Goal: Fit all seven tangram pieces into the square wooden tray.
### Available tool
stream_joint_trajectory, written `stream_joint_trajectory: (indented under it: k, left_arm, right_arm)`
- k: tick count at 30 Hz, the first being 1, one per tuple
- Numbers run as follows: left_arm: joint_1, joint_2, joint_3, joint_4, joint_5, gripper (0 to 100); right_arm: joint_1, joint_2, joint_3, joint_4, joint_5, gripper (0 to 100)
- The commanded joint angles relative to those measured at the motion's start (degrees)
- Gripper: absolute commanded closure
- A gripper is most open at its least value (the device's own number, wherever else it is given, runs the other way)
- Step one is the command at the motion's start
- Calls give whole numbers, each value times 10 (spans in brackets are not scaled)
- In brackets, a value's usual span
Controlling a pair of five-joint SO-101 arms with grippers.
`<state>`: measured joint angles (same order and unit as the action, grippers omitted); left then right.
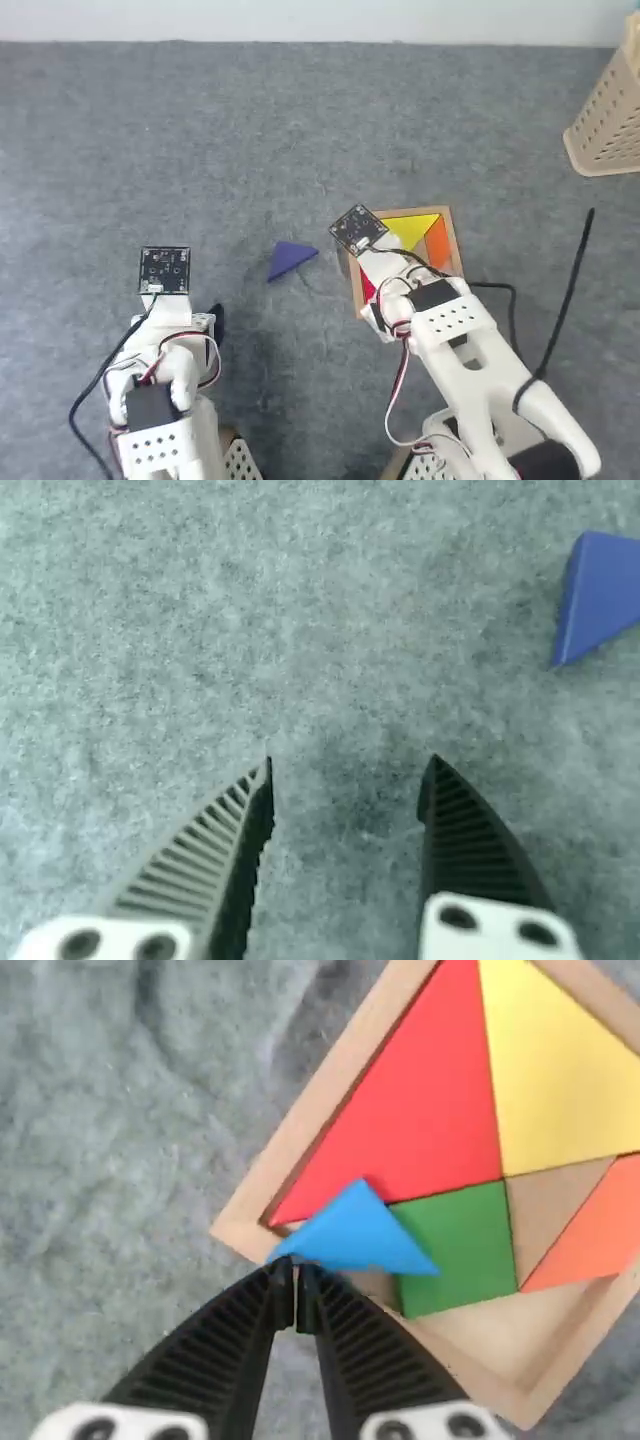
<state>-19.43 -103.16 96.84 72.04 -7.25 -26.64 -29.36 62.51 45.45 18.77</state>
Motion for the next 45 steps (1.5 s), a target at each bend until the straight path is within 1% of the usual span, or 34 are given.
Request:
stream_joint_trajectory:
  k: [1,12,19,24,30,33,37,41,45]
  left_arm:
    - [-3,-10,-2,4,4,775]
    - [-3,-10,-2,4,4,775]
    - [-3,-10,-2,4,4,775]
    - [-3,-10,-2,4,4,775]
    - [-3,-10,-2,4,4,775]
    - [-3,-10,-2,4,4,775]
    - [-3,-10,-2,4,4,775]
    - [-3,-10,-2,4,4,775]
    - [-3,-10,-2,4,4,775]
  right_arm:
    - [-7,1,-30,-18,-10,992]
    - [-7,1,-29,-35,-11,992]
    - [-6,65,-36,-70,-22,992]
    - [-7,66,-40,-75,-23,992]
    - [-6,66,-52,-75,-75,992]
    - [-6,55,-59,-71,-79,992]
    - [-3,-10,-60,-69,-79,992]
    - [44,-52,-50,-70,-90,992]
    - [73,-28,-45,-73,-101,992]
